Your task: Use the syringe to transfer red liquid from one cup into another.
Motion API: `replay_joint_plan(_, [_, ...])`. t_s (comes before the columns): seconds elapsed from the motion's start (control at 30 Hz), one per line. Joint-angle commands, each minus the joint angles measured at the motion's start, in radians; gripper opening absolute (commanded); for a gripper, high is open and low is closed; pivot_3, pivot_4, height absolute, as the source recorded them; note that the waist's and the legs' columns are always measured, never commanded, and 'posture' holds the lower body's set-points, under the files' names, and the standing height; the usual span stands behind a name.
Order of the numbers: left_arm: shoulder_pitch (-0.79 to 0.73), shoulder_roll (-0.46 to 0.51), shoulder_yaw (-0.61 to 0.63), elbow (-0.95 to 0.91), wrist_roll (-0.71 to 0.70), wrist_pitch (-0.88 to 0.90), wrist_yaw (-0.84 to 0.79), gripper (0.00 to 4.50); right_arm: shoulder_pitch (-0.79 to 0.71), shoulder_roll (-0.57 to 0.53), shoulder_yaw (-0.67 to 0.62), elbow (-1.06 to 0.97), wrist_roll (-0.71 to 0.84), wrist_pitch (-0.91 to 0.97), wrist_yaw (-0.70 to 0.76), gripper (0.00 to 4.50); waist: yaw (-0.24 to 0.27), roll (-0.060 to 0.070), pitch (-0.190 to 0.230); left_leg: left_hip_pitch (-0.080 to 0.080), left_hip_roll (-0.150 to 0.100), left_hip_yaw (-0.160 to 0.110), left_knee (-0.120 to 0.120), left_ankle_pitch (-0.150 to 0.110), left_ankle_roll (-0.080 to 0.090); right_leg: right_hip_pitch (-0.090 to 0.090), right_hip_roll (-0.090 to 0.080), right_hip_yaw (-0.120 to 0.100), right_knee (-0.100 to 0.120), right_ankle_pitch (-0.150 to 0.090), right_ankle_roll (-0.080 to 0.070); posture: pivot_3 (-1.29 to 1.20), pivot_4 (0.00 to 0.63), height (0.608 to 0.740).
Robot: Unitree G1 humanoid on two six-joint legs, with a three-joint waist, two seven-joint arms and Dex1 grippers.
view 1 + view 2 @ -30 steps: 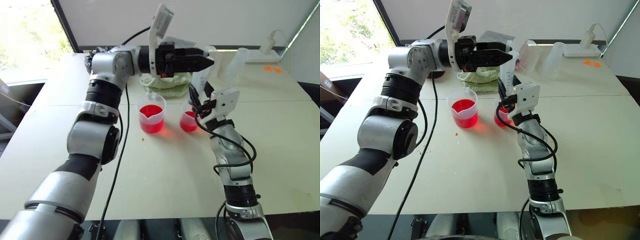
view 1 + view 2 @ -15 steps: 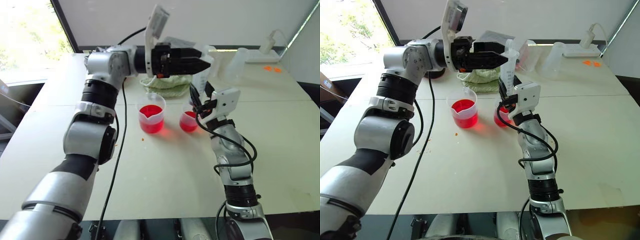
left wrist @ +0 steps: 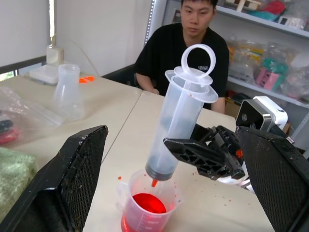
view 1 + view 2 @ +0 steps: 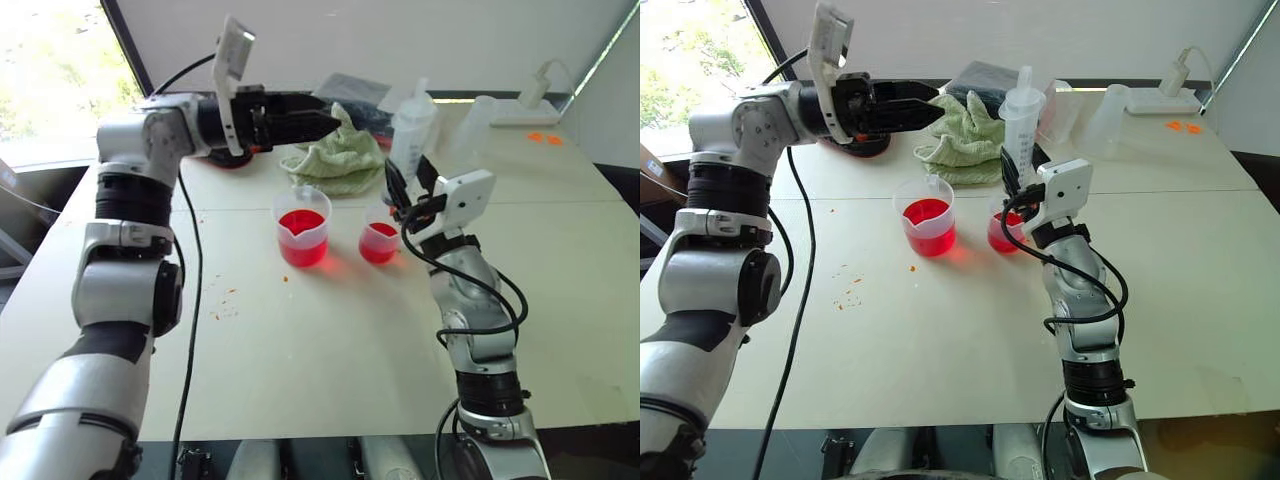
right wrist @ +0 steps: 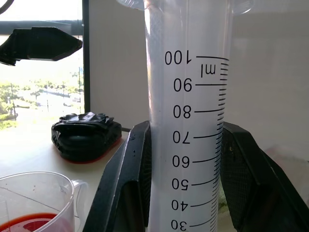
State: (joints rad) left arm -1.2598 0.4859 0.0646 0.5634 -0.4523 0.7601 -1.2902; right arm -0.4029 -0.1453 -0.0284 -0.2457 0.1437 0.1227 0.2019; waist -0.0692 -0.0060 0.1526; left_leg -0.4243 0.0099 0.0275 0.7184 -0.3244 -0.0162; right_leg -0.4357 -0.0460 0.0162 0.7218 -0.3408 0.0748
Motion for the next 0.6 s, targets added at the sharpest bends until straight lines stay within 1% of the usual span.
replay_joint_plan(0.03, [0.062,0.040,0.028,-0.133,-0.035,0.030,0.031,4.46,-0.014,-0.011,-0.021,-0.083,0.027,0.024,-0.002,1.41,0.000,0.000,0.000,0.000,0.000,0.000,0.000,0.000,0.000,0.000,0.000,0.000,0.000,0.000,0.000,0.00,0.150,0.711])
replay_joint_plan(0.17, [0.175,0.075,0.027,-0.216,-0.027,0.010,0.077,4.46,-0.057,-0.034,-0.065,-0.136,0.065,0.124,-0.021,1.41,0.000,0.000,0.000,0.000,0.000,0.000,0.000,0.000,0.000,0.000,0.000,0.000,0.001,0.000,0.000,0.00,0.150,0.711])
replay_joint_plan(0.33, [0.278,0.099,0.067,-0.323,-0.076,0.056,0.138,4.46,-0.118,-0.078,-0.170,-0.178,0.150,0.312,-0.068,1.41,0.003,0.000,0.000,0.000,0.000,-0.001,0.000,0.000,0.000,0.000,0.000,0.000,0.001,0.000,0.000,0.00,0.150,0.711])
replay_joint_plan(0.47, [0.348,0.102,0.091,-0.404,-0.116,0.085,0.180,4.46,-0.168,-0.125,-0.257,-0.173,0.223,0.471,-0.103,1.41,0.004,0.000,0.000,0.000,0.000,-0.001,0.000,0.000,0.000,0.001,0.000,0.000,0.001,0.000,0.000,0.00,0.150,0.711])
replay_joint_plan(0.53, [0.389,0.103,0.101,-0.463,-0.143,0.098,0.196,4.46,-0.200,-0.183,-0.280,-0.150,0.236,0.592,-0.114,1.41,0.002,0.000,0.000,0.000,0.000,-0.001,0.001,0.000,0.000,0.001,0.000,0.000,0.001,0.000,0.000,0.00,0.150,0.711])
replay_joint_plan(0.6, [0.430,0.116,0.115,-0.528,-0.182,0.119,0.194,4.46,-0.246,-0.252,-0.300,-0.116,0.266,0.775,-0.116,1.41,0.002,0.000,0.000,0.000,0.000,-0.001,0.000,0.000,0.000,0.001,0.000,0.000,0.000,0.000,0.000,0.00,0.150,0.711])
